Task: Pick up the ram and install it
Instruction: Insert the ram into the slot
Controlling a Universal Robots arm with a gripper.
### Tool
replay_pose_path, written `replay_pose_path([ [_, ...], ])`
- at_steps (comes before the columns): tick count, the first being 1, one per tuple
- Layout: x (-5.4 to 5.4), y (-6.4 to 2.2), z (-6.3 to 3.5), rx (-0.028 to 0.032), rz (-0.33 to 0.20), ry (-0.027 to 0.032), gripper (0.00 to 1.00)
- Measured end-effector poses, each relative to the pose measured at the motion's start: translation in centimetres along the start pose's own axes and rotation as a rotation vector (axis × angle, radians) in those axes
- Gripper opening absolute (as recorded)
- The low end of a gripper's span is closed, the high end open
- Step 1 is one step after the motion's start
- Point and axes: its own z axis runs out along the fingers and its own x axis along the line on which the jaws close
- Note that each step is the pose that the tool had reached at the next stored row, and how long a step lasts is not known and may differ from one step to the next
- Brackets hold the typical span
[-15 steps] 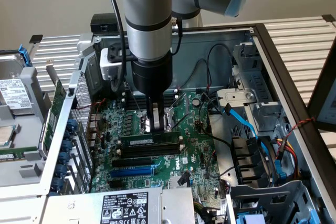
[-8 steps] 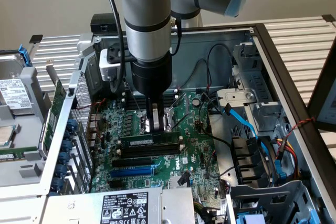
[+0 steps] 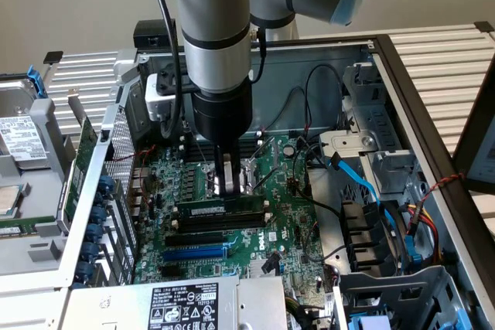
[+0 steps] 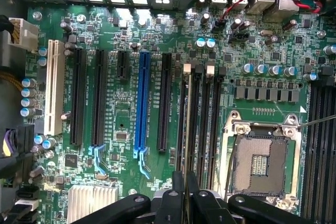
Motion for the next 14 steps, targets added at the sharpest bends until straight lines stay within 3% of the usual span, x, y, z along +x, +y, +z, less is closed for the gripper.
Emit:
replay_pose_path([
  [14, 0.02, 0.05, 0.38, 0.0039, 0.004, -0.0002, 0.13],
])
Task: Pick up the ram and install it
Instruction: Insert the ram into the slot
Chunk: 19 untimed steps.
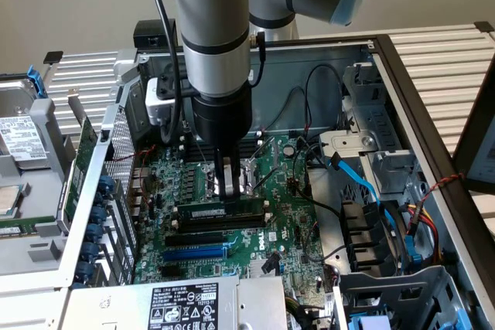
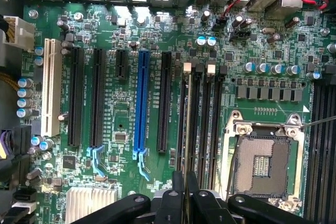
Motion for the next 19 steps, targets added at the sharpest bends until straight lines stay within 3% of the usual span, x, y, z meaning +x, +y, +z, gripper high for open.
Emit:
replay_pose_path([
  [19, 0.01, 0.17, 0.43, 0.0027, 0.001, 0.0, 0.13],
])
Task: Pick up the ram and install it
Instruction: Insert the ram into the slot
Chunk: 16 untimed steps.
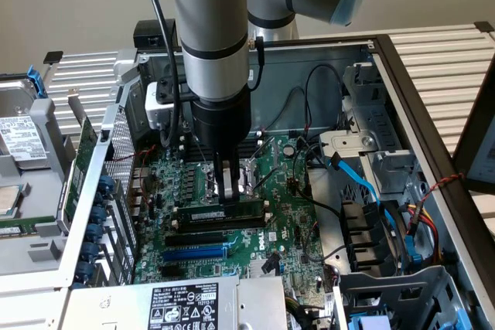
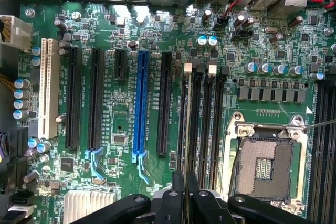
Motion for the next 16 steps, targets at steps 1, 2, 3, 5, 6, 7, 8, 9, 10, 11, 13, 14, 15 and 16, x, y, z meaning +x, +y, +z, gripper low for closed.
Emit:
replay_pose_path([
  [1, 0.0, 0.01, 0.03, 0.0002, 0.0, -0.0001, 0.13],
  [2, 0.0, 0.03, 0.06, 0.0003, 0.0, 0.0001, 0.13],
  [3, 0.0, 0.03, 0.1, 0.0006, 0.0, 0.0001, 0.13],
  [5, 0.0, 0.03, 0.16, 0.0011, 0.0, 0.0, 0.13],
  [6, 0.0, 0.04, 0.17, 0.0013, 0.0, 0.0, 0.13],
  [7, 0.0, 0.06, 0.18, 0.0016, 0.0, 0.0, 0.13],
  [8, 0.0, 0.09, 0.19, 0.0019, 0.001, -0.0001, 0.13],
  [9, 0.0, 0.1, 0.19, 0.0019, 0.001, -0.0001, 0.13],
  [10, 0.01, 0.11, 0.19, 0.002, 0.002, -0.0001, 0.13],
  [11, 0.01, 0.12, 0.19, 0.0023, 0.002, -0.0001, 0.13],
  [13, 0.04, 0.14, 0.2, 0.0026, 0.004, 0.0, 0.13],
  [14, 0.04, 0.15, 0.2, 0.0028, 0.005, 0.0, 0.13],
  [15, 0.04, 0.15, 0.2, 0.003, 0.006, 0.0, 0.13],
  [16, 0.05, 0.15, 0.21, 0.0034, 0.007, 0.0, 0.13],
])
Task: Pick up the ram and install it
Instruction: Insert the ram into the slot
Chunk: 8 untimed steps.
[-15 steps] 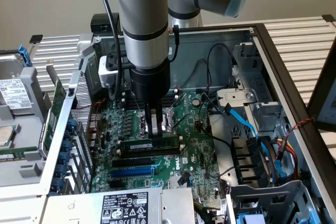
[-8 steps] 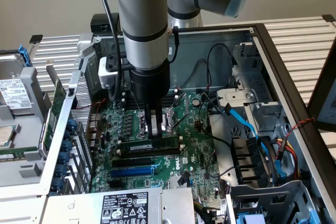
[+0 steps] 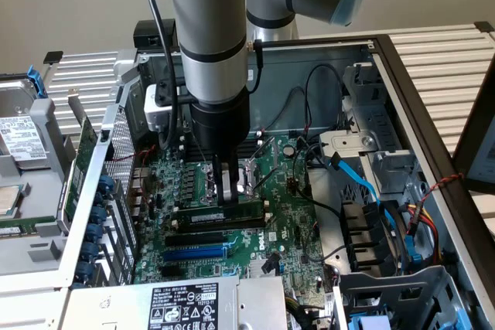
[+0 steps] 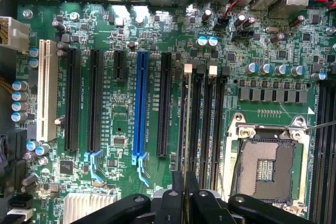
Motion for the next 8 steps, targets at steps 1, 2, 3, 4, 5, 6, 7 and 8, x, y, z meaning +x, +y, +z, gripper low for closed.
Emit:
replay_pose_path([
  [1, 0.0, 0.01, 0.02, 0.0007, 0.0, 0.0001, 0.13],
  [2, 0.01, 0.01, 0.04, 0.0015, 0.0, 0.0, 0.13],
  [3, 0.01, 0.02, 0.07, 0.0023, 0.0, -0.0002, 0.13],
  [4, 0.01, 0.02, 0.1, 0.003, 0.0, -0.0003, 0.13],
  [5, 0.01, 0.04, 0.15, 0.0039, 0.001, -0.0006, 0.13],
  [6, 0.0, 0.06, 0.21, 0.0048, 0.001, -0.0008, 0.13],
  [7, 0.0, 0.09, 0.27, 0.0057, 0.0, -0.0009, 0.13],
  [8, 0.0, 0.12, 0.34, 0.0064, 0.0, -0.001, 0.13],
])
